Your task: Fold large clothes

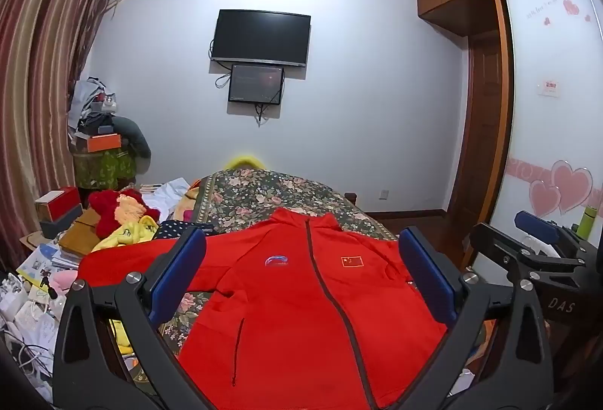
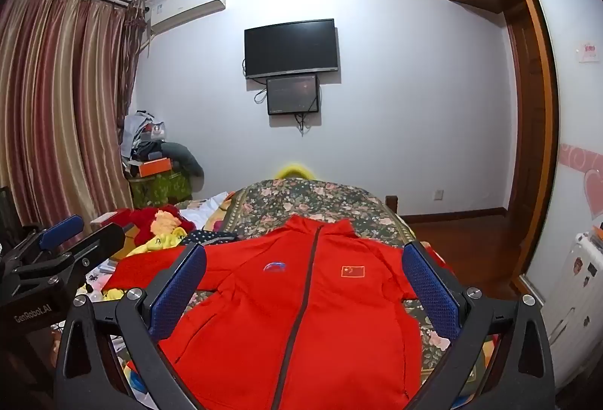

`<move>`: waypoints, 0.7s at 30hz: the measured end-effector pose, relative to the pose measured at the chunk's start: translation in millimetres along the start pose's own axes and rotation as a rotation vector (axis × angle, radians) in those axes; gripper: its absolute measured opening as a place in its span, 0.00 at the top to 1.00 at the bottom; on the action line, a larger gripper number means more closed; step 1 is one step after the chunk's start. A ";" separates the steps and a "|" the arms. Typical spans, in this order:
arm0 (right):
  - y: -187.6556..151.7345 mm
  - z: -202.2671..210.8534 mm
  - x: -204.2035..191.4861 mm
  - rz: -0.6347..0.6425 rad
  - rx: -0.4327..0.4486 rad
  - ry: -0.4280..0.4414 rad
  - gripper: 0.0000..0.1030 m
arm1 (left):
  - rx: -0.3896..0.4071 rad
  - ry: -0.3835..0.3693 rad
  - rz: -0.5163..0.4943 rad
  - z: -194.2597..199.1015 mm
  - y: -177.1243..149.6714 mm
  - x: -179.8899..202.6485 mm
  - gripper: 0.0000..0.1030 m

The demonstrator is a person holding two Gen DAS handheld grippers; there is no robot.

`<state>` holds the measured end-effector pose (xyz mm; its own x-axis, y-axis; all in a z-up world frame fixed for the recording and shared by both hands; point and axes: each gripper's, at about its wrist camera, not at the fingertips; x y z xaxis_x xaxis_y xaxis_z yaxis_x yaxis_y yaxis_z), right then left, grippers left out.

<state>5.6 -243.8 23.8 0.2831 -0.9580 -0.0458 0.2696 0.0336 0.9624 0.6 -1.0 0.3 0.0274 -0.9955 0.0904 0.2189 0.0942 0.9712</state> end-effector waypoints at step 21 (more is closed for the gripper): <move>-4.3 -1.8 -4.3 -0.008 -0.014 -0.003 0.00 | -0.021 -0.016 0.027 -8.9 -4.1 -5.6 0.00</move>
<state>4.9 -239.3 19.4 0.2776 -0.9592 -0.0530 0.2852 0.0296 0.9580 8.3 4.2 -6.1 0.0180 -0.9926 0.1203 0.2383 0.1212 0.9636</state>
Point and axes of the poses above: each gripper's, at about its wrist camera, not at the fingertips, and z roughly against the way its jaws point, x to its right, y to its top
